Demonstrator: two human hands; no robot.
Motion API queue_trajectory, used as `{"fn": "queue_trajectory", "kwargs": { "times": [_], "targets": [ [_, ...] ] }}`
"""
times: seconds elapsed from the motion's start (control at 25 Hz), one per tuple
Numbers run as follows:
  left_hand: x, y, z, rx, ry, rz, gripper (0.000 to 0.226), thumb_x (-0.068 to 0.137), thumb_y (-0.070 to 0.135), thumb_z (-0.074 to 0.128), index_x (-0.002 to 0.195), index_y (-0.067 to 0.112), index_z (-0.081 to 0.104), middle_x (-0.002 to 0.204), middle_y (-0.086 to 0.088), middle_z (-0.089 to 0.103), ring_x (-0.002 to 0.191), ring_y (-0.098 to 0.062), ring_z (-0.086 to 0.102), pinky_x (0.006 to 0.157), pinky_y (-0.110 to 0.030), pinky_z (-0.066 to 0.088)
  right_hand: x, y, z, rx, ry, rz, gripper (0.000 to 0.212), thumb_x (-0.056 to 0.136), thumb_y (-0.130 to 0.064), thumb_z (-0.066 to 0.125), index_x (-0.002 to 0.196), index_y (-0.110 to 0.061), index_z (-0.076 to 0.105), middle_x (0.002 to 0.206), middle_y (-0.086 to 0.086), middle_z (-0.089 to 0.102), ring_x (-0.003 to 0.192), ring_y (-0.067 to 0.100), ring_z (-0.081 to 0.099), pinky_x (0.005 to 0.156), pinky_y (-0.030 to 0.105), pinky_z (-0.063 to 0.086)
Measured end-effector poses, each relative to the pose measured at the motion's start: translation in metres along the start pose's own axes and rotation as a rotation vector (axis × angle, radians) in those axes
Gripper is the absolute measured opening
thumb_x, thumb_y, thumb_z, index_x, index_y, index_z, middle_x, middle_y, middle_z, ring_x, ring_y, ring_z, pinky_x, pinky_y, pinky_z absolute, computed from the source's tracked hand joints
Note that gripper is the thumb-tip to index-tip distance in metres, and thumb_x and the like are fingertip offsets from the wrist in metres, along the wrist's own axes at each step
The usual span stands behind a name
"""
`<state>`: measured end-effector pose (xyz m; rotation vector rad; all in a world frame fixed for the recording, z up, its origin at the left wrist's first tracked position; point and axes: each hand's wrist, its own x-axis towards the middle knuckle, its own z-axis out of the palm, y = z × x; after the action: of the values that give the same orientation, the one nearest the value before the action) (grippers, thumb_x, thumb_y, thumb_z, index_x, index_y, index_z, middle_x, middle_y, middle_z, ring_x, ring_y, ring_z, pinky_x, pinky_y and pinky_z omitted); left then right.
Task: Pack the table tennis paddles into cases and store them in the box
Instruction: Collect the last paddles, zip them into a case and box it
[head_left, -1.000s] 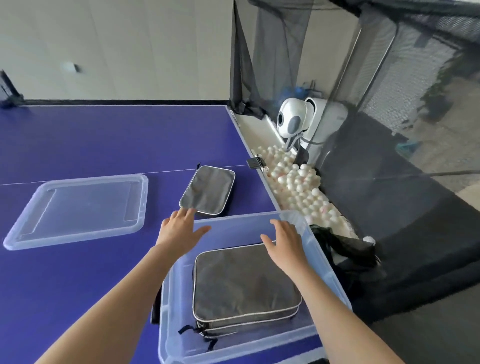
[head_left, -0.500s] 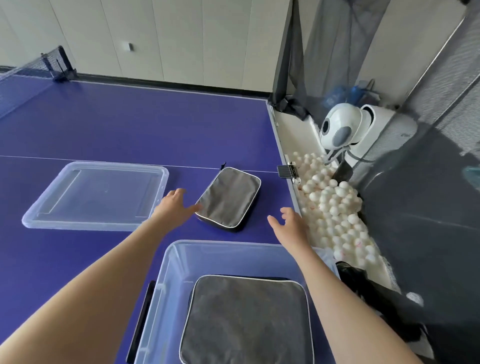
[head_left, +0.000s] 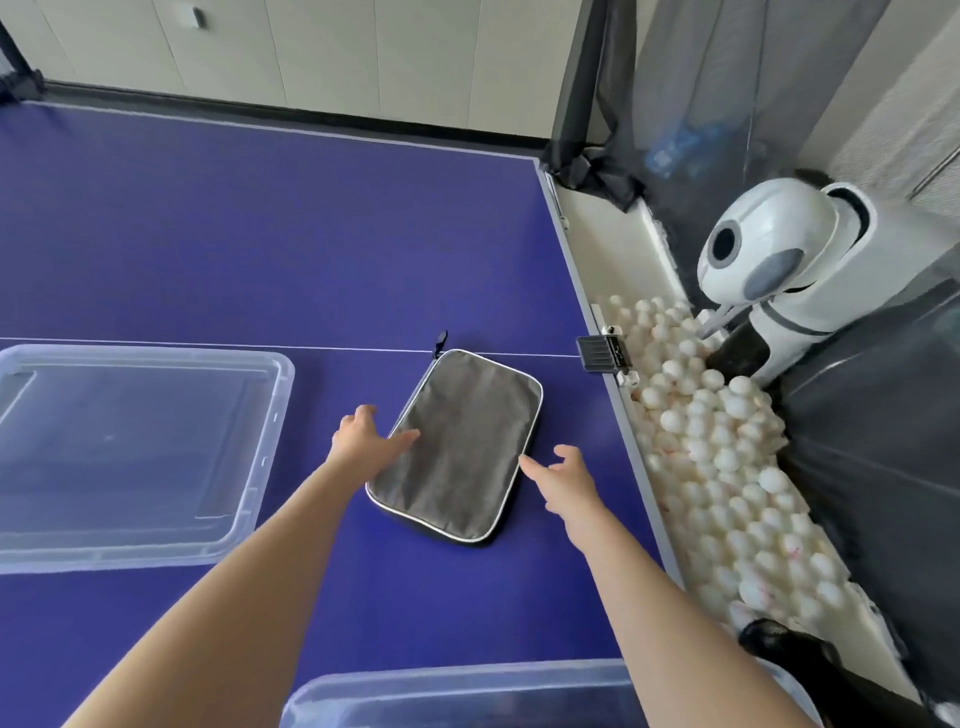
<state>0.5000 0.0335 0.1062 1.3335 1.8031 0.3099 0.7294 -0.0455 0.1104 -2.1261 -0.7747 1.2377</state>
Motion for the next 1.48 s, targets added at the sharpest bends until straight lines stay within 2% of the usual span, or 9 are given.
{"fn": "queue_trajectory", "kwargs": {
  "times": [0.12, 0.32, 0.52, 0.68, 0.92, 1.08, 1.16, 1.4, 1.48],
  "targets": [
    [0.026, 0.0, 0.017, -0.027, -0.043, -0.051, 0.086, 0.077, 0.052, 0.071, 0.144, 0.015, 0.032, 0.141, -0.011, 0.037, 0.122, -0.032, 0.049, 0.102, -0.047, 0.043, 0.025, -0.001, 0.013, 0.081, -0.037, 0.083, 0.076, 0.086, -0.036, 0.066, 0.147, -0.018, 0.023, 0.147, 0.004, 0.032, 0.122, 0.023, 0.044, 0.099, 0.042, 0.045],
    [0.045, 0.003, 0.037, 0.0, -0.016, -0.055, 0.074, 0.08, 0.048, 0.07, 0.14, 0.017, 0.039, 0.138, -0.01, 0.039, 0.131, -0.03, 0.034, 0.105, -0.042, 0.037, 0.049, -0.002, 0.035, 0.206, -0.055, 0.171, 0.076, 0.083, -0.029, 0.07, 0.143, -0.019, 0.026, 0.133, 0.001, 0.042, 0.113, 0.022, 0.049, 0.085, 0.041, 0.047],
    [0.042, 0.003, 0.038, -0.04, -0.057, -0.128, 0.062, 0.079, 0.041, 0.074, 0.13, 0.017, 0.05, 0.134, -0.01, 0.04, 0.126, -0.03, 0.037, 0.104, -0.044, 0.039, 0.051, 0.001, 0.043, 0.197, -0.008, 0.163, 0.079, 0.071, -0.022, 0.077, 0.135, -0.021, 0.032, 0.132, 0.008, 0.048, 0.109, 0.026, 0.057, 0.095, 0.046, 0.049],
    [0.027, 0.004, 0.033, -0.174, -0.071, -0.142, 0.065, 0.078, 0.031, 0.077, 0.132, 0.016, 0.046, 0.132, -0.011, 0.042, 0.119, -0.031, 0.048, 0.101, -0.048, 0.044, 0.035, -0.007, 0.033, 0.154, 0.03, 0.103, 0.07, 0.078, -0.014, 0.073, 0.135, -0.022, 0.032, 0.129, 0.007, 0.046, 0.105, 0.024, 0.055, 0.077, 0.035, 0.043],
    [-0.016, 0.016, 0.008, -0.427, -0.065, -0.131, 0.061, 0.078, 0.024, 0.078, 0.126, 0.016, 0.043, 0.116, -0.008, 0.058, 0.104, -0.029, 0.06, 0.091, -0.045, 0.051, -0.005, -0.033, 0.009, 0.204, 0.043, -0.066, 0.056, 0.076, -0.01, 0.075, 0.113, -0.03, 0.038, 0.124, 0.008, 0.05, 0.101, 0.024, 0.059, 0.08, 0.036, 0.051],
    [-0.059, 0.028, -0.019, -0.567, -0.051, -0.05, 0.065, 0.079, 0.021, 0.078, 0.133, 0.014, 0.042, 0.12, -0.009, 0.057, 0.093, -0.025, 0.059, 0.063, -0.03, 0.048, -0.048, -0.056, -0.011, 0.254, 0.02, -0.192, 0.056, 0.078, -0.011, 0.075, 0.114, -0.033, 0.038, 0.121, 0.004, 0.053, 0.097, 0.019, 0.061, 0.065, 0.026, 0.048],
    [-0.081, 0.031, -0.032, -0.629, -0.038, -0.012, 0.064, 0.078, 0.018, 0.078, 0.132, 0.013, 0.044, 0.121, -0.011, 0.059, 0.089, -0.025, 0.061, 0.058, -0.027, 0.047, -0.07, -0.064, -0.019, 0.272, 0.0, -0.234, 0.056, 0.079, -0.011, 0.074, 0.117, -0.032, 0.038, 0.12, 0.003, 0.054, 0.095, 0.017, 0.061, 0.06, 0.024, 0.046],
    [-0.163, 0.023, -0.062, -0.769, 0.039, 0.072, 0.059, 0.078, 0.013, 0.077, 0.129, 0.013, 0.048, 0.11, -0.009, 0.063, 0.083, -0.022, 0.064, 0.065, -0.032, 0.052, -0.142, -0.067, -0.036, 0.301, -0.089, -0.347, 0.057, 0.08, -0.011, 0.074, 0.12, -0.031, 0.038, 0.102, -0.004, 0.057, 0.083, 0.009, 0.06, 0.059, 0.022, 0.044],
    [-0.194, 0.014, -0.069, -0.811, 0.072, 0.085, 0.056, 0.079, 0.013, 0.077, 0.128, 0.012, 0.05, 0.113, -0.009, 0.063, 0.088, -0.025, 0.065, 0.075, -0.037, 0.055, -0.168, -0.063, -0.039, 0.313, -0.138, -0.366, 0.054, 0.081, -0.009, 0.073, 0.118, -0.031, 0.038, 0.094, -0.008, 0.057, 0.078, 0.006, 0.06, 0.056, 0.02, 0.042]
  ]
}}
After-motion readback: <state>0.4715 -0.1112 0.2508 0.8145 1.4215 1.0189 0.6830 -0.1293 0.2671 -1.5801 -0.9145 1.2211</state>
